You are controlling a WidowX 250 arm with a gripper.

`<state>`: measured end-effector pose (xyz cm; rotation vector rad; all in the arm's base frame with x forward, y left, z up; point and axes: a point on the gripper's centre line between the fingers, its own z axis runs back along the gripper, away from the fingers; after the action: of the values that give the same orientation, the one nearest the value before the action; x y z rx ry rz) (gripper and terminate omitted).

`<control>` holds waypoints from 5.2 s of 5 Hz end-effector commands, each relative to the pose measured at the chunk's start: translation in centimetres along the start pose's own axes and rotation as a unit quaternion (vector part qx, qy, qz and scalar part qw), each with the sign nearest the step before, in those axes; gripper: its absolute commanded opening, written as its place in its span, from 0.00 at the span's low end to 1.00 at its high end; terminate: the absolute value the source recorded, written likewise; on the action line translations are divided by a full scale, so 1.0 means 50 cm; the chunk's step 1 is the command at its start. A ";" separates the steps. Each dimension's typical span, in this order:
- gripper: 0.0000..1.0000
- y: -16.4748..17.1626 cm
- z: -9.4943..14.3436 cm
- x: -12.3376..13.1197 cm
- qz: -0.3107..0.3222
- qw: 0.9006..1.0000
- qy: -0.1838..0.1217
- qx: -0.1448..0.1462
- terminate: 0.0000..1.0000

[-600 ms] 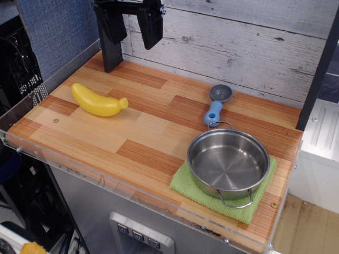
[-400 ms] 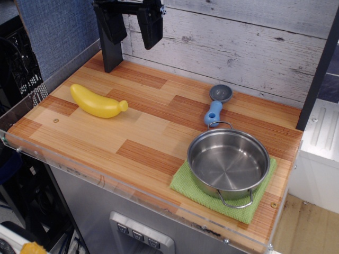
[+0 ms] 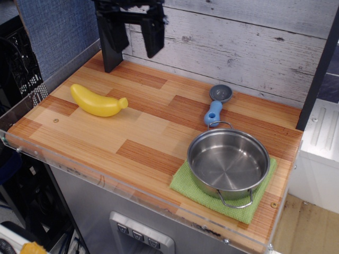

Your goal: Move the spoon and place it just beneath the squash.

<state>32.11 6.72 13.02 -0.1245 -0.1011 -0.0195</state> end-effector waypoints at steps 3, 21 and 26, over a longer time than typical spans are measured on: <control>1.00 -0.130 -0.093 0.099 0.057 0.996 -0.050 0.040 0.00; 0.00 0.283 -0.039 -0.009 -0.095 0.994 -0.031 0.032 0.00; 0.00 0.213 -0.142 -0.084 0.041 0.997 -0.008 0.066 0.00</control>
<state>28.00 16.59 2.81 -0.0174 -0.0790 0.0682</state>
